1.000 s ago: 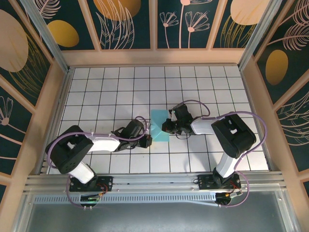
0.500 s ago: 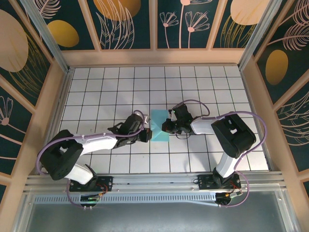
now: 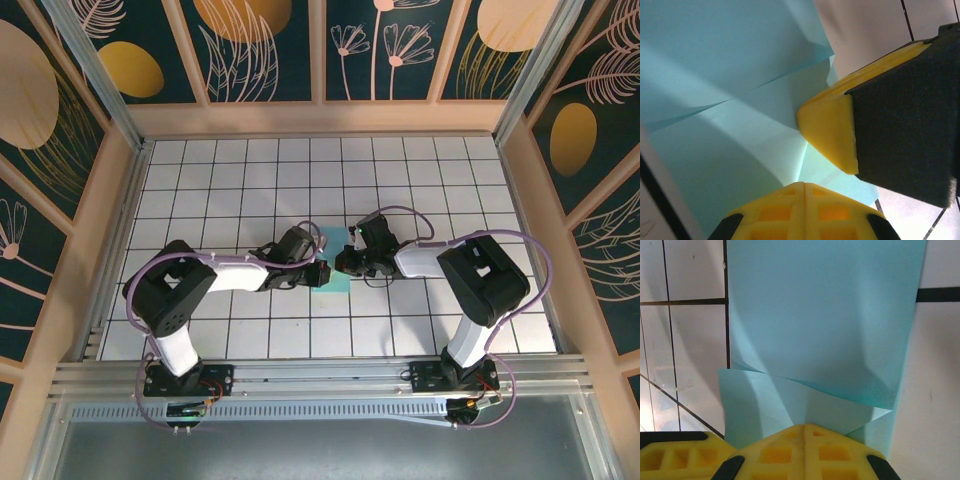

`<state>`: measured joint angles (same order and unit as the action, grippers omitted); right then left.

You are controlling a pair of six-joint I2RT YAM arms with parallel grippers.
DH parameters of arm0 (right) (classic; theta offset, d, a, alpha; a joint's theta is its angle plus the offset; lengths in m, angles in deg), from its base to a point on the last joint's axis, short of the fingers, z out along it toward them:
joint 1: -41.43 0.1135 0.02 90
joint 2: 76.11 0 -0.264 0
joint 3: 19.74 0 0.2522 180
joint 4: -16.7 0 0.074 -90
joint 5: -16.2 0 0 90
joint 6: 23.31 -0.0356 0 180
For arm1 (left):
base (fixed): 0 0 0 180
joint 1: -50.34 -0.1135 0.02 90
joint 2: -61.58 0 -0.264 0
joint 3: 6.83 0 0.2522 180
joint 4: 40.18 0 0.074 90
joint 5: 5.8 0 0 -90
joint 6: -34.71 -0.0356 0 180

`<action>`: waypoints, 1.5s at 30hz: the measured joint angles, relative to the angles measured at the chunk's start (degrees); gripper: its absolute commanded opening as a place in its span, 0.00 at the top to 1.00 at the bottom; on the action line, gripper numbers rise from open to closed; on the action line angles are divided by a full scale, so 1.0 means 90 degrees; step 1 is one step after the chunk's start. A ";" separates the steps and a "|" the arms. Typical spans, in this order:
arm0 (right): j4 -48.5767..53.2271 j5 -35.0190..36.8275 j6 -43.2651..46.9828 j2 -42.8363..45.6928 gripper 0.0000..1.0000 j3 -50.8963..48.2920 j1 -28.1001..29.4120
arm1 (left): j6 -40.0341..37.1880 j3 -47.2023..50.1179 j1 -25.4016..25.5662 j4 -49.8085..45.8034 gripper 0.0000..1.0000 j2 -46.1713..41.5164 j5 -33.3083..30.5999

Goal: Fold a paper plane with a square sheet of paper (fold left side to right side)
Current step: Fold the triangle a second time at the center of the table.

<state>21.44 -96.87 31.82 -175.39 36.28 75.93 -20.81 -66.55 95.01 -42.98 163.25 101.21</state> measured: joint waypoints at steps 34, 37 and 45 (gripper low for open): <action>0.0032 -0.0095 0.0078 -0.0092 1.00 0.0119 0.0000 | 0.0036 0.1770 -0.0017 0.0401 0.97 -0.1506 -0.0022; 0.0068 -0.0090 0.0107 -0.0056 0.90 0.0124 0.0000 | 0.0211 0.1773 -0.0017 0.0296 0.86 -0.1904 -0.0566; 0.0352 0.0206 0.0221 0.0770 0.35 0.0107 -0.0024 | 0.0874 0.1766 -0.0265 0.0272 0.51 -0.2652 -0.1773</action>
<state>24.61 -95.01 33.81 -168.46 37.24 75.71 -12.94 -50.66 92.62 -40.54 139.38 85.26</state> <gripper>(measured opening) 0.555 0.431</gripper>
